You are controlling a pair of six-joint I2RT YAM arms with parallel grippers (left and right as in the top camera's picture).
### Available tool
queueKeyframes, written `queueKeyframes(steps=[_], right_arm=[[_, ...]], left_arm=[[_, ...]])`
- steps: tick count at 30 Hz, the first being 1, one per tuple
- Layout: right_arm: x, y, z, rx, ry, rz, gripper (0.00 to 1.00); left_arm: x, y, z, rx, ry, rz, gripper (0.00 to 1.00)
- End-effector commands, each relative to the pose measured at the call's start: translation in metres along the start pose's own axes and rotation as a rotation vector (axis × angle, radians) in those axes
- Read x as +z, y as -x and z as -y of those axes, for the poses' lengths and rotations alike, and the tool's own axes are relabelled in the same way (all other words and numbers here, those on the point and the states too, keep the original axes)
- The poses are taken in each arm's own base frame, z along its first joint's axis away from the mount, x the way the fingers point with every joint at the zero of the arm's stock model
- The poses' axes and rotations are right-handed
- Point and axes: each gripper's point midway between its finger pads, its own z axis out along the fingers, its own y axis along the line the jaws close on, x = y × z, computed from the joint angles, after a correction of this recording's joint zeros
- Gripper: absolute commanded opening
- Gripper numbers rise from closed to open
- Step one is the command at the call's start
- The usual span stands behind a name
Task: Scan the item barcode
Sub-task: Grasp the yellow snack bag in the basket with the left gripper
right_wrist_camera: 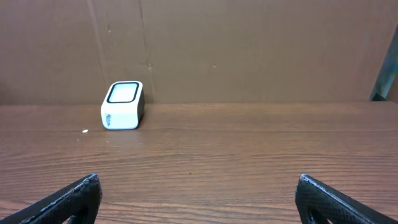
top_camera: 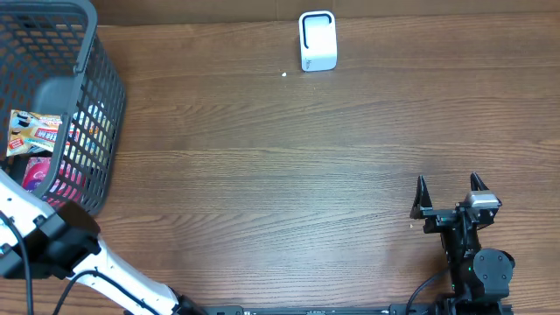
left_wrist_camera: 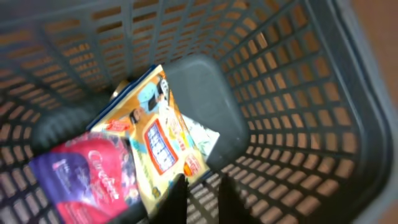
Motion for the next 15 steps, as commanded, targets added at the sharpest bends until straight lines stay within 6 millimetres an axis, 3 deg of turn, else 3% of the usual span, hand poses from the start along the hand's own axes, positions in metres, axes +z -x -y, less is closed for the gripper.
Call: queueKeyframes(steps=[1, 3, 5, 7, 15], right_arm=[[0.000, -0.001, 0.002, -0.005, -0.012, 0.006, 1.00], [0.000, -0.001, 0.002, -0.005, -0.012, 0.006, 1.00], [0.000, -0.001, 0.002, -0.005, -0.012, 0.006, 1.00], [0.000, -0.001, 0.002, -0.005, -0.012, 0.006, 1.00], [0.000, -0.001, 0.002, -0.005, -0.012, 0.006, 1.00]], left_arm=[[0.005, -0.009, -0.012, 0.012, 0.065, -0.032, 0.39], [0.020, -0.019, -0.020, 0.005, 0.098, -0.087, 0.71], [0.037, -0.029, -0.027, 0.000, 0.123, -0.142, 0.92], [0.054, -0.039, -0.035, -0.005, 0.152, -0.190, 1.00], [0.117, -0.066, -0.069, -0.011, 0.272, -0.309, 1.00]])
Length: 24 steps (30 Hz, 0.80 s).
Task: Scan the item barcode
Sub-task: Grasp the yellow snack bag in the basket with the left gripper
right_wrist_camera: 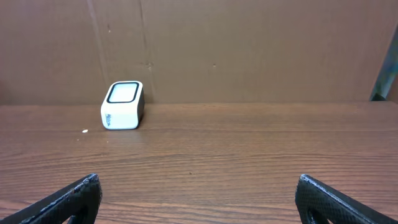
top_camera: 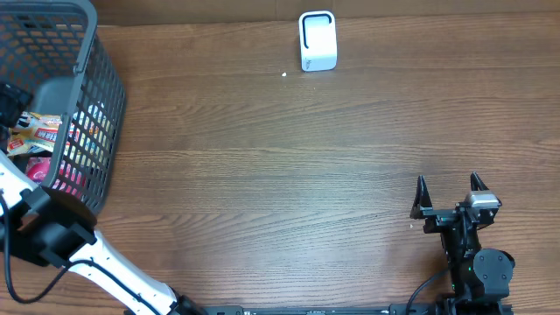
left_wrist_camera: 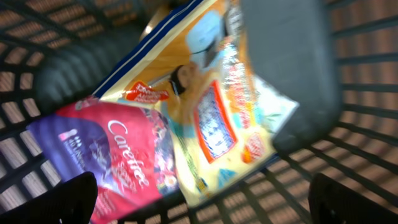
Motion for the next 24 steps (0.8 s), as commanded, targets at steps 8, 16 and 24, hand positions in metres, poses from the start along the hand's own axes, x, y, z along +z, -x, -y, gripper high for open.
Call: queueKeyframes(steps=[8, 16, 24], right_arm=[[0.000, -0.001, 0.002, -0.005, -0.011, 0.006, 1.00], [0.000, -0.001, 0.002, -0.005, -0.011, 0.006, 1.00], [0.000, -0.001, 0.002, -0.005, -0.011, 0.006, 1.00]], left_arm=[[0.076, -0.010, -0.005, 0.021, 0.071, -0.080, 1.00], [0.106, -0.021, 0.012, 0.059, 0.053, -0.080, 1.00], [0.143, -0.041, 0.004, 0.073, 0.085, -0.118, 1.00]])
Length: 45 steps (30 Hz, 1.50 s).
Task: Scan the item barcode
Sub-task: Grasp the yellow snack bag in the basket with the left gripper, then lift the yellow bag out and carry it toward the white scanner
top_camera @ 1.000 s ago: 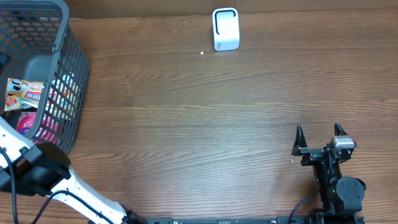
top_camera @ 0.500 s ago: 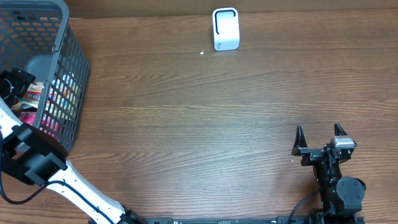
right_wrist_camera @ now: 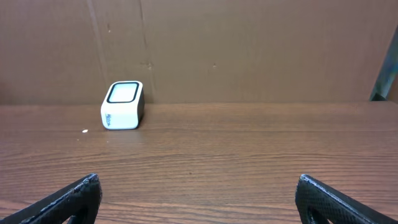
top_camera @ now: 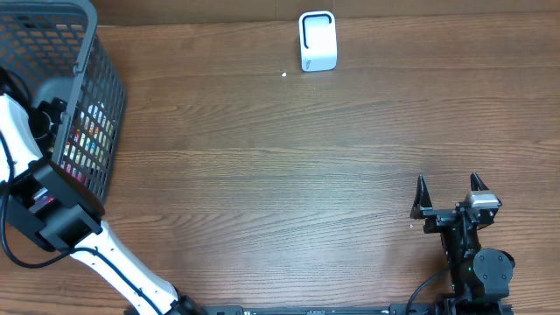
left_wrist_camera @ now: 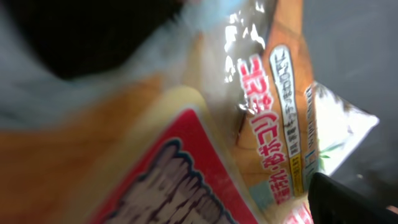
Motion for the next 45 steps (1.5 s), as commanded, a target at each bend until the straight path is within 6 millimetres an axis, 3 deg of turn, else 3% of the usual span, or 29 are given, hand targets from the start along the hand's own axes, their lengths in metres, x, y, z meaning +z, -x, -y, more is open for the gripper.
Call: queueKeyframes(steps=[1, 4, 9, 12, 14, 20, 25, 28, 36, 42, 45], right_arm=[[0.000, -0.001, 0.002, -0.005, -0.012, 0.006, 1.00], [0.000, -0.001, 0.002, -0.005, -0.012, 0.006, 1.00], [0.000, -0.001, 0.002, -0.005, -0.012, 0.006, 1.00], [0.000, -0.001, 0.002, -0.005, -0.012, 0.006, 1.00], [0.000, -0.001, 0.002, -0.005, -0.011, 0.006, 1.00], [0.000, -0.001, 0.002, -0.005, -0.012, 0.006, 1.00], [0.000, -0.001, 0.002, -0.005, -0.011, 0.006, 1.00], [0.000, -0.001, 0.002, -0.005, -0.011, 0.006, 1.00], [0.000, -0.001, 0.002, -0.005, -0.012, 0.006, 1.00], [0.000, -0.001, 0.002, -0.005, -0.012, 0.006, 1.00], [0.000, -0.001, 0.002, -0.005, -0.012, 0.006, 1.00]], left_arm=[[0.019, -0.011, -0.010, 0.001, 0.033, -0.037, 1.00], [0.026, -0.016, -0.012, 0.000, 0.040, -0.049, 0.97], [0.027, -0.016, -0.012, 0.000, 0.040, -0.050, 0.46], [0.027, -0.016, -0.013, 0.000, 0.040, -0.051, 0.25], [0.027, -0.017, -0.013, 0.001, 0.040, -0.052, 0.04], [0.022, -0.019, -0.013, 0.077, 0.042, -0.062, 0.04], [-0.004, -0.008, -0.008, 0.082, 0.029, -0.031, 0.04], [-0.034, 0.007, 0.001, 0.084, 0.000, 0.038, 0.04], [-0.148, 0.039, 0.023, 0.094, -0.125, 0.294, 0.04], [-0.247, 0.036, 0.049, 0.136, -0.329, 0.479, 0.04], [-0.306, 0.020, 0.063, 0.184, -0.464, 0.569, 0.04]])
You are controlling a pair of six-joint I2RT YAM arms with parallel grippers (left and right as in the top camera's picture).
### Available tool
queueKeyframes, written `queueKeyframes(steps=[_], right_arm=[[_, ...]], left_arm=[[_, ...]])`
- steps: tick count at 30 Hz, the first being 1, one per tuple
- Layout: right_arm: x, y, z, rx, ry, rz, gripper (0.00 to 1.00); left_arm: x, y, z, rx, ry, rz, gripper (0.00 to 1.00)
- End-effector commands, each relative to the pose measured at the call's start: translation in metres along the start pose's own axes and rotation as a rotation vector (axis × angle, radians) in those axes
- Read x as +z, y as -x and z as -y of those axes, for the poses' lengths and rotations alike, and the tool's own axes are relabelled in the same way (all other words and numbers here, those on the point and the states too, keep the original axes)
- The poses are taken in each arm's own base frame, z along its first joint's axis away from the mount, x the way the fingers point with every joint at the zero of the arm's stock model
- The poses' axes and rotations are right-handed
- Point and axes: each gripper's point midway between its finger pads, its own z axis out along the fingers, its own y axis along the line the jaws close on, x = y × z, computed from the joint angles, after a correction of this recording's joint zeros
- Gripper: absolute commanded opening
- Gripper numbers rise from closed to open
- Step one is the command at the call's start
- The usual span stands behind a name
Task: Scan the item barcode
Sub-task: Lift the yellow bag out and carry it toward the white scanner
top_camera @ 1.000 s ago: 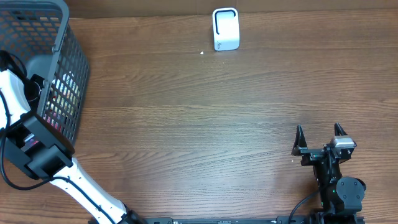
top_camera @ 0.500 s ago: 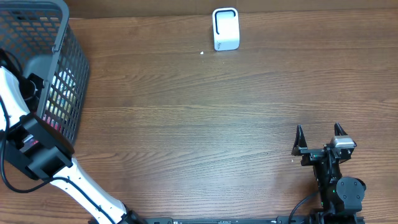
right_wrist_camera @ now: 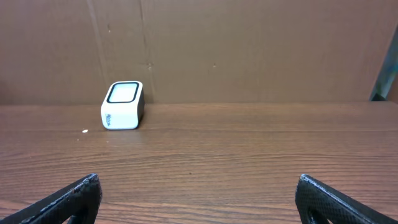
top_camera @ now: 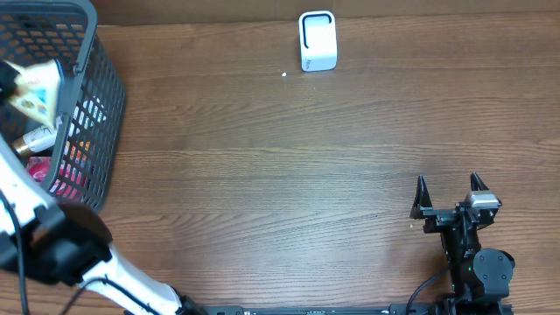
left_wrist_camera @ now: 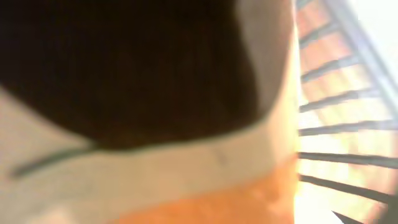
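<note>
A yellow-and-white snack packet (top_camera: 37, 92) hangs tilted over the inside of the grey mesh basket (top_camera: 87, 35) at the far left. My left gripper (top_camera: 7, 80) is shut on it at the picture's edge. In the left wrist view the packet (left_wrist_camera: 155, 180) fills the picture as a blur, with the basket's bars (left_wrist_camera: 336, 124) at the right. The white barcode scanner (top_camera: 318, 39) stands at the table's far edge, also seen in the right wrist view (right_wrist_camera: 123, 106). My right gripper (top_camera: 448, 191) rests open near the front right, nothing between its fingers.
A pink packet (top_camera: 39, 166) and other items lie in the bottom of the basket. A brown cardboard wall (right_wrist_camera: 249, 50) rises behind the scanner. A small white speck (top_camera: 284, 74) lies on the wooden table (top_camera: 280, 175) near the scanner.
My left gripper was down in the basket with the yellow packet pressed against its camera. Now the packet is held up in the basket's upper part, visible from overhead. The right arm is unmoved.
My left gripper looked down on the yellow and pink packets lying in the basket. Then it was closer to them with its fingers spread. Then it was right on the yellow packet, and now it holds that packet raised. The right arm stayed still throughout.
</note>
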Motion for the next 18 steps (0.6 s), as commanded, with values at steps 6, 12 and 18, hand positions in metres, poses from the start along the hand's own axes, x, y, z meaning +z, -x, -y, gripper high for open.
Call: queueKeyframes(steps=[6, 12, 18], right_arm=[[0.000, -0.001, 0.002, -0.004, -0.012, 0.006, 1.00], [0.000, -0.001, 0.002, -0.004, -0.011, 0.006, 1.00], [0.000, -0.001, 0.002, -0.004, -0.012, 0.006, 1.00]], left_arm=[[-0.167, -0.010, 0.121, 0.175, -0.526, 0.135, 0.04], [-0.206, -0.099, 0.206, 0.335, -0.784, -0.076, 0.04], [-0.193, -0.216, 0.261, 0.559, -0.763, -0.311, 0.04]])
